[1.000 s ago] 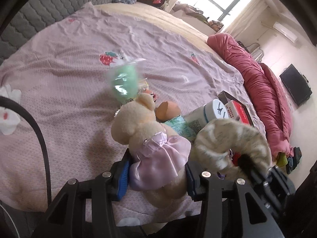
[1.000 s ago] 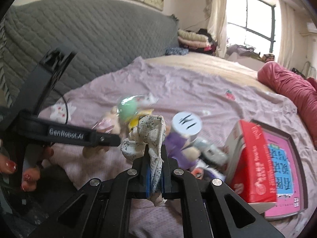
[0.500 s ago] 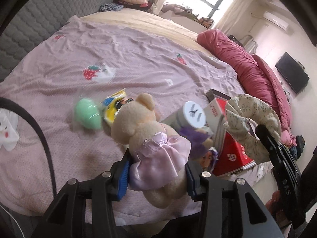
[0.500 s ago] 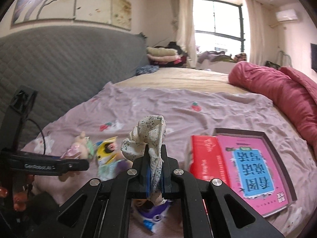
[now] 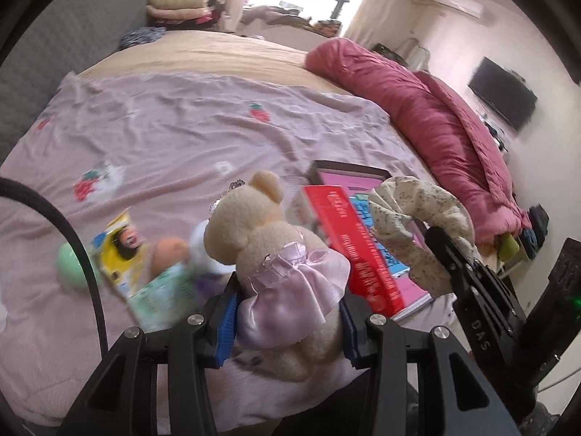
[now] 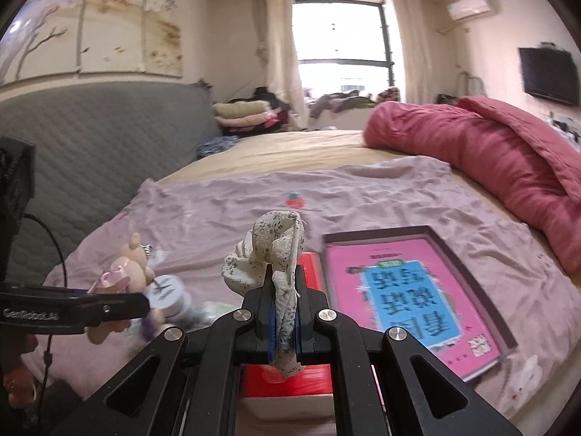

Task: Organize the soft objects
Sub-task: 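Lift the teddy bear and scrunchie and carry both toward the pink book tray, then lower the bear onto the tray with the left tool while the right tool drops the scrunchie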

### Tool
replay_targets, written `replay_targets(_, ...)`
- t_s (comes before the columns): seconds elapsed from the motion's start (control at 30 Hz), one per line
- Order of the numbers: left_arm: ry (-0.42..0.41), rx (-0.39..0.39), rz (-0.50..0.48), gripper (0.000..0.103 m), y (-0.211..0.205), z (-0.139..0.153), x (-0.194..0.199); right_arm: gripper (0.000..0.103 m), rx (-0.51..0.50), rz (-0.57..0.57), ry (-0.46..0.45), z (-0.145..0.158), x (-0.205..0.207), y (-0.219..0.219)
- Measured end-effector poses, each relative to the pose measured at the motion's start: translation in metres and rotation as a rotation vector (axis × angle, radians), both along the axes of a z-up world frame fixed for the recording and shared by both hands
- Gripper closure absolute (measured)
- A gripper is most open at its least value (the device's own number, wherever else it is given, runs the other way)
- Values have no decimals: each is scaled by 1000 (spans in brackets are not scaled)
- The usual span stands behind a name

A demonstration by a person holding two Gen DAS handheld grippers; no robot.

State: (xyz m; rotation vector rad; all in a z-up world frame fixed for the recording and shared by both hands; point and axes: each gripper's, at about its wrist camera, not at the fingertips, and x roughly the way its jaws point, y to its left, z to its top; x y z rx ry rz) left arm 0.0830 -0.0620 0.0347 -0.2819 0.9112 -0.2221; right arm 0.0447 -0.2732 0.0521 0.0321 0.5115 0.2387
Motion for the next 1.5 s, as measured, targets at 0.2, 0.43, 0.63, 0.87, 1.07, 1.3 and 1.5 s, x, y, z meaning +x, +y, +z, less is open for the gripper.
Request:
replay_targets(0.2, -10, 35, -76, 56, -49, 7, 20, 97, -37, -129, -21, -2, 8, -40)
replay_targets(0.43, -2, 66, -179, 56, -108, 8, 40, 97, 2, -241, 4, -11, 14, -91)
replay_targets(0.63, 25, 107, -249, 56, -149, -2, 56, 97, 34, -321, 33, -25, 18, -127)
replay_targets(0.87, 84, 148, -334, 56, -192, -22, 72, 97, 53, -369, 78, -42, 24, -151)
replay_targets(1.07, 143, 184, -401, 56, -224, -41, 82, 96, 60, -401, 128, -58, 29, -164)
replay_targets(1.3, 195, 233, -470, 56, -247, -60, 85, 96, 87, -411, 180, -72, 38, -178)
replay_targets(1.5, 243, 280, -481, 55, -253, -79, 89, 94, 95, -432, 243, -88, 46, -184)
